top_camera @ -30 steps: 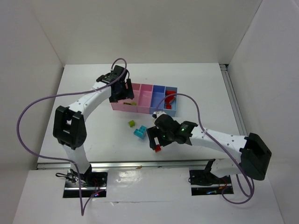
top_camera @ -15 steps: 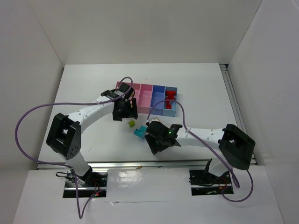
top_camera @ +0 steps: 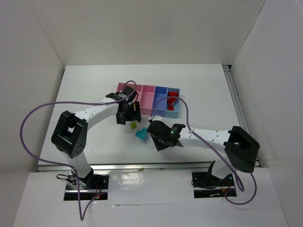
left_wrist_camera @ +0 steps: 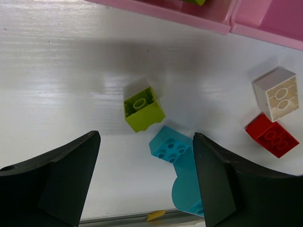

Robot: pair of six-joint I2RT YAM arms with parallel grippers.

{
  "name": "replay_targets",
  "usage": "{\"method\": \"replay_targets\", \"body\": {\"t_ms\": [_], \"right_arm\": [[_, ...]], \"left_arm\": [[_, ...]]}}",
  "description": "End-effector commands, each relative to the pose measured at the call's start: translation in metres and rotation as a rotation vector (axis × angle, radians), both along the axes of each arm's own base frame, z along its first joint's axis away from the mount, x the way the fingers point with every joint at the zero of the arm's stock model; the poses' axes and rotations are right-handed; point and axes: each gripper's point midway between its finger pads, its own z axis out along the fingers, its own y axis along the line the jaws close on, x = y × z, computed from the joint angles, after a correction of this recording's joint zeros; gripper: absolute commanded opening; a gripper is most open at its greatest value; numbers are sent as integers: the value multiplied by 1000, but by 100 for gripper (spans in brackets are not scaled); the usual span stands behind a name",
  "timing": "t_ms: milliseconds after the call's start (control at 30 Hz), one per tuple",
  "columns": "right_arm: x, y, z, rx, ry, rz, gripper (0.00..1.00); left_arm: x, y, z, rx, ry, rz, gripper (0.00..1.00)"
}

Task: Sort the legos into containers by color

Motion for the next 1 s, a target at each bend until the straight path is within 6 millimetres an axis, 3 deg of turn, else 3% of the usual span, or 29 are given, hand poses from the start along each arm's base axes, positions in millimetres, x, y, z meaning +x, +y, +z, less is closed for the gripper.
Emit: {"method": "replay_targets", "body": {"t_ms": [0,167,200,267,300,500,667,733,833,967], "right_arm": [[21,0,56,39,-134,-70,33],[72,-23,111,59,-280,-230,35],[88,-37,116,54,-292,-281,35],[111,-44,126,72,-326,-311,35],[133,-51,131,86,-347,-357,35],[208,-77,134,61,-405,-463,35],[247,-91,122,33,-436,-495,38],[265,-96,116,42,-444,-523,51],[278,-95,114,35,-434,-531,89],[282,-97,148,84,-507,-564,93]], "left_arm": [[-2,-4,-2,-16,10,5,90],[-2,-4,-2,-16,10,5,90],[-2,-4,-2,-16,10,5,90],[-7,-5,-9,-5,28,-4,89],[-8,-6,-13,-3,37,5,89],[-12,-8,-21,-4,51,16,86],[-9,-3,-30,24,46,37,83],[-10,-3,-37,34,63,37,83],[-10,-3,-37,35,63,37,76],[-10,-3,-37,35,63,37,59]]}}
